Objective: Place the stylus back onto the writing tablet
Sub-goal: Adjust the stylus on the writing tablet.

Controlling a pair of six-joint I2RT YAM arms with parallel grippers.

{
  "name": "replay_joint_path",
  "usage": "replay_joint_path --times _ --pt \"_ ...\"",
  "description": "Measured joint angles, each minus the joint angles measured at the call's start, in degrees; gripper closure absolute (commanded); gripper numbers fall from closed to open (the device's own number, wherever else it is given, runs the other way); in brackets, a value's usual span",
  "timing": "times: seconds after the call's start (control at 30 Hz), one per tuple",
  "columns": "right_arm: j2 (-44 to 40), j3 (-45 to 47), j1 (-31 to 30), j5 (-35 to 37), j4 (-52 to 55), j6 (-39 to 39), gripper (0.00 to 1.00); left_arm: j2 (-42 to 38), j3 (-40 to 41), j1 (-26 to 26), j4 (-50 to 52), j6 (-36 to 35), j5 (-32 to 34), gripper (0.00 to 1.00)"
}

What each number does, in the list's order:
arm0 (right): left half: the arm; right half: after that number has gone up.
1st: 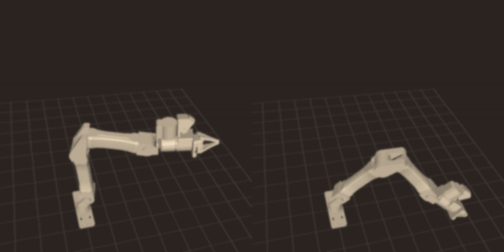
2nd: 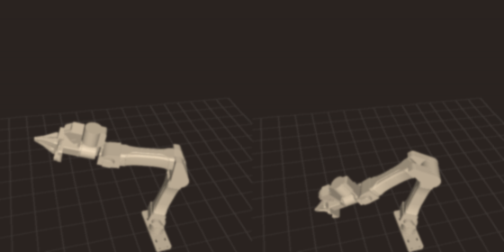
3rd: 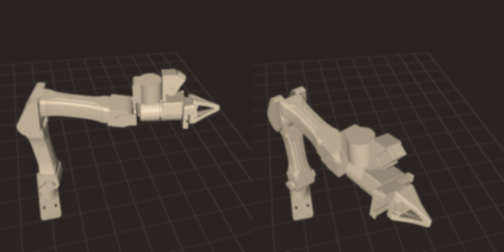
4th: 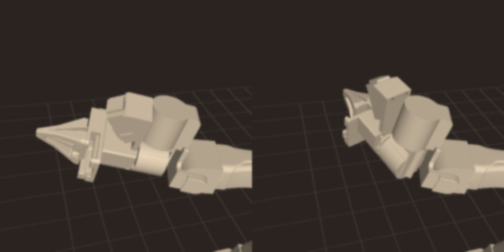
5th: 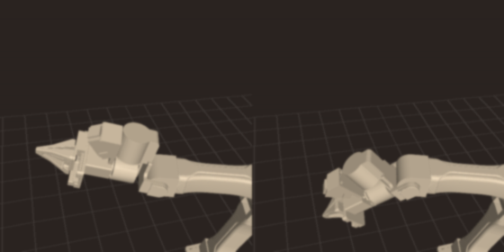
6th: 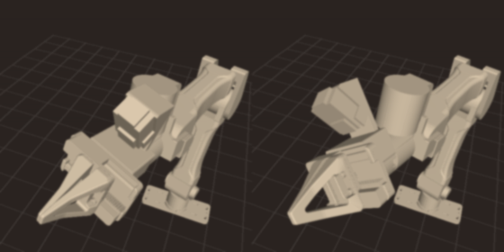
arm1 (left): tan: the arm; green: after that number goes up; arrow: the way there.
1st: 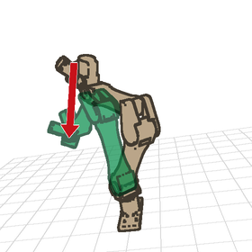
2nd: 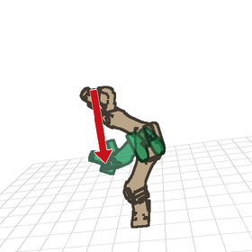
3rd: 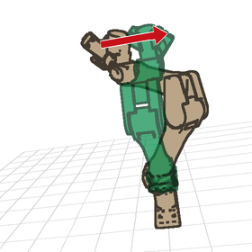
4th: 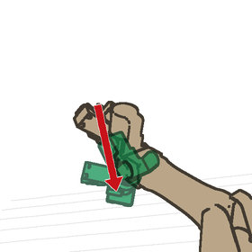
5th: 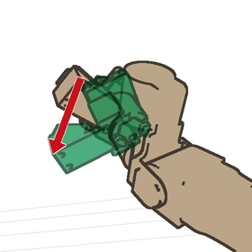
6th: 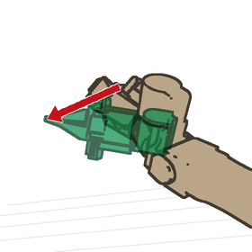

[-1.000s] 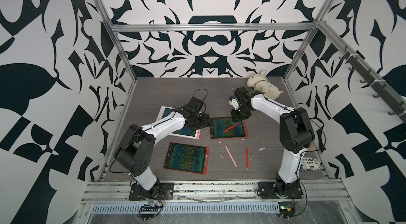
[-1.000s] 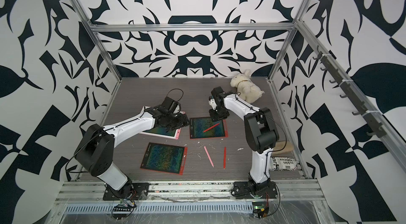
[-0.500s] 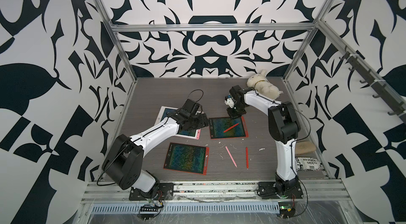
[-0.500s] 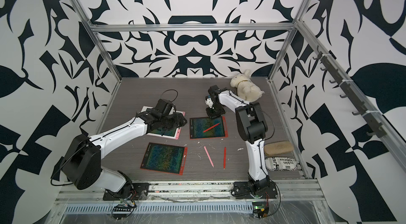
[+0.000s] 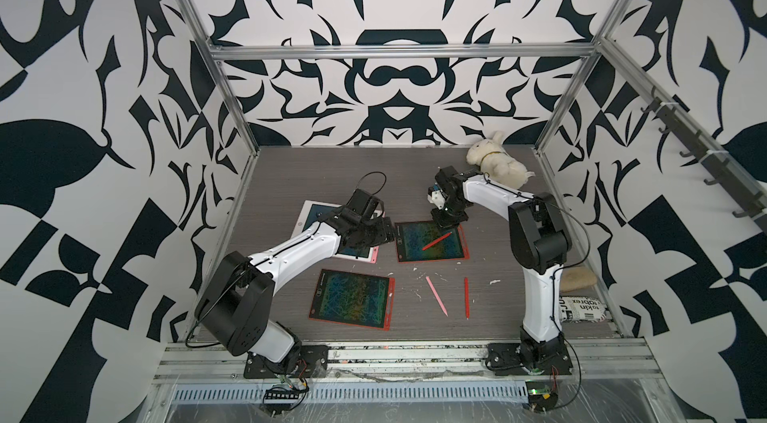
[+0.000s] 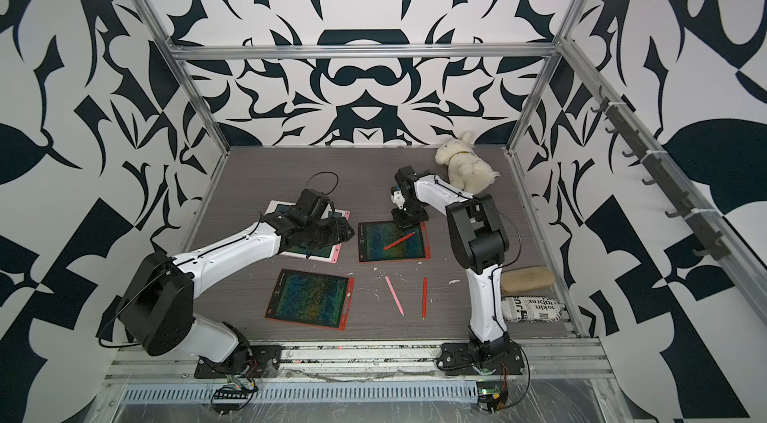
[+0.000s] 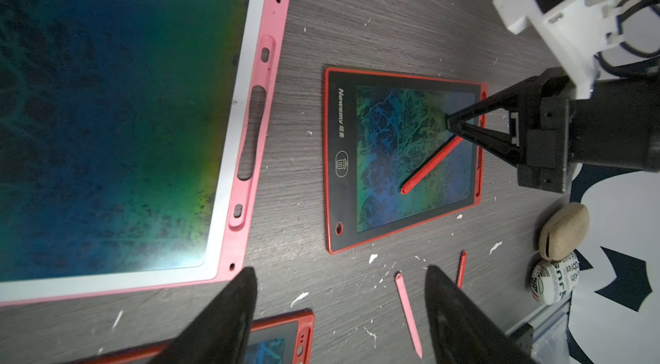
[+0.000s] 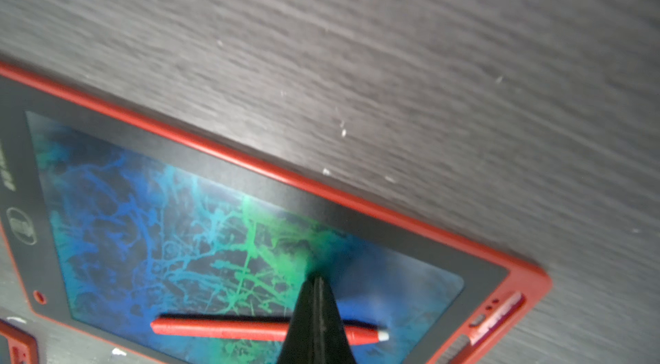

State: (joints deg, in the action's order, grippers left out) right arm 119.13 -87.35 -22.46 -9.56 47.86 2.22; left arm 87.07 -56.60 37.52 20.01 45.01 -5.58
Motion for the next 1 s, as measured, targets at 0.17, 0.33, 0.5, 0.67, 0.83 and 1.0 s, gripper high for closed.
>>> replay_joint_path --times 0.17,0.33,0.5,0.67,0.83,1.0 --pt "-1.9 2.9 0.3 -0.2 0.6 0.4 1.00 1.0 0.0 0.0 0.3 -0.1 -0.1 0.24" --pt "-4.0 6.4 0.4 -2.4 1.3 0.9 0.98 3.3 -0.4 0.0 0.6 -0.5 -0.9 0.24" --pt "-6.7 10.8 0.4 -4.3 2.1 2.4 0.97 5.1 -0.6 0.2 0.7 -0.9 -1.5 0.23" --pt "-11.8 18.3 -0.1 -6.6 1.7 6.6 0.94 5.8 -1.2 0.4 0.7 -1.2 -1.9 0.23" --pt "-15.3 24.5 -4.9 -8.4 0.5 11.7 0.76 6.7 -1.7 0.4 0.4 -1.6 -2.1 0.23" --pt "-18.2 25.0 -8.7 -7.3 -0.6 15.4 0.61 7.2 -1.7 0.4 0.4 -1.9 -2.3 0.23"
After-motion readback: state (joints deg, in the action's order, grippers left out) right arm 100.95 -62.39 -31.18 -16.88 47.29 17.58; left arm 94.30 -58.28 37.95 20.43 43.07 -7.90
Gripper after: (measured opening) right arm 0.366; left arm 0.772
